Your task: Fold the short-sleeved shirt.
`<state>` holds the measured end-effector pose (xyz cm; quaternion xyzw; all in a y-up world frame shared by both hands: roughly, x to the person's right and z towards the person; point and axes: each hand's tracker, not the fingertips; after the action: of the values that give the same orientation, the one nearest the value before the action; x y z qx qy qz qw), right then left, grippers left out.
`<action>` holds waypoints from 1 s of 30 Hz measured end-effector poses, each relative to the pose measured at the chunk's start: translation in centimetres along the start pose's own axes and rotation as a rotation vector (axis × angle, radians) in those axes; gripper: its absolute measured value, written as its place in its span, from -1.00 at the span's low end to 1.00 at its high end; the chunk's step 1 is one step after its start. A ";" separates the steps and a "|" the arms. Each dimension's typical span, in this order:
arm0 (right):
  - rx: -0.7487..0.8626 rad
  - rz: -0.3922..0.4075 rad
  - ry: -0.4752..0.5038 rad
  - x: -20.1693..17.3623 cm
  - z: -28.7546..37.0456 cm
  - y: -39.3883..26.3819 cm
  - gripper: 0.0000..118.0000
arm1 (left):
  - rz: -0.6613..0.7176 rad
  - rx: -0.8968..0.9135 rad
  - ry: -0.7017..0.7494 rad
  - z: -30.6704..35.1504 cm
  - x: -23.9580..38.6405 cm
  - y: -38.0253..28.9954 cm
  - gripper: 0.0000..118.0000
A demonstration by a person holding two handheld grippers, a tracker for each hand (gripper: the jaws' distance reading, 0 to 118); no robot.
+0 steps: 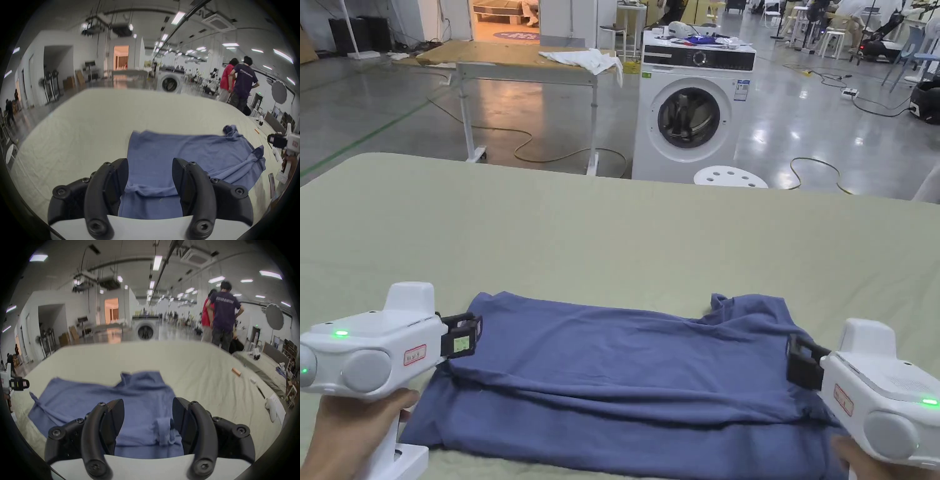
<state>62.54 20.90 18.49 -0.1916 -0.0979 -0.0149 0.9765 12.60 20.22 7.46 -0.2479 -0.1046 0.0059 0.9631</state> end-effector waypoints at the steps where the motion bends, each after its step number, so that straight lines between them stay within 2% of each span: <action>1: 0.043 -0.004 -0.002 -0.4 0.8 0.2 0.12 | -0.014 0.051 0.004 0.8 0.7 0.1 -0.02; 3: 0.134 0.011 -0.024 -1.7 2.3 0.2 0.12 | -0.053 0.142 0.031 2.8 2.2 0.0 -0.05; 4: 0.169 0.015 -0.026 -2.2 3.0 0.2 0.08 | -0.070 0.181 0.032 3.6 2.8 -0.2 -0.14; 5: 0.200 0.015 -0.028 -2.6 3.8 0.2 -0.04 | -0.089 0.213 0.056 3.5 2.6 -0.7 -0.34; 6: 0.227 0.016 -0.019 -3.0 4.5 0.1 -0.26 | -0.098 0.243 0.078 4.2 3.2 -0.9 -0.53; 8: 0.277 0.024 -0.007 -3.9 5.5 -0.1 -0.92 | -0.113 0.280 0.106 5.6 4.0 -1.4 -0.81; 11: 0.315 0.044 -0.007 -5.0 7.0 -0.2 -0.93 | -0.088 0.329 0.113 7.4 4.7 -2.2 -1.00; 17: 0.351 0.050 -0.012 -6.0 8.6 -0.4 -0.96 | -0.077 0.337 0.124 9.5 4.1 -3.3 -1.00; 28: 0.265 0.068 -0.007 -4.9 8.0 -2.0 -0.96 | 0.003 -0.226 0.098 2.4 -3.2 -6.0 -0.99; 30: 0.252 0.071 -0.016 -4.7 7.9 -2.4 -0.96 | 0.051 -0.298 0.104 0.8 -4.2 -6.5 -0.80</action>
<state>56.33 21.64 25.62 -0.0711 -0.0998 0.0336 0.9919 8.03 14.61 10.46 -0.3907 -0.0479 0.0022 0.9193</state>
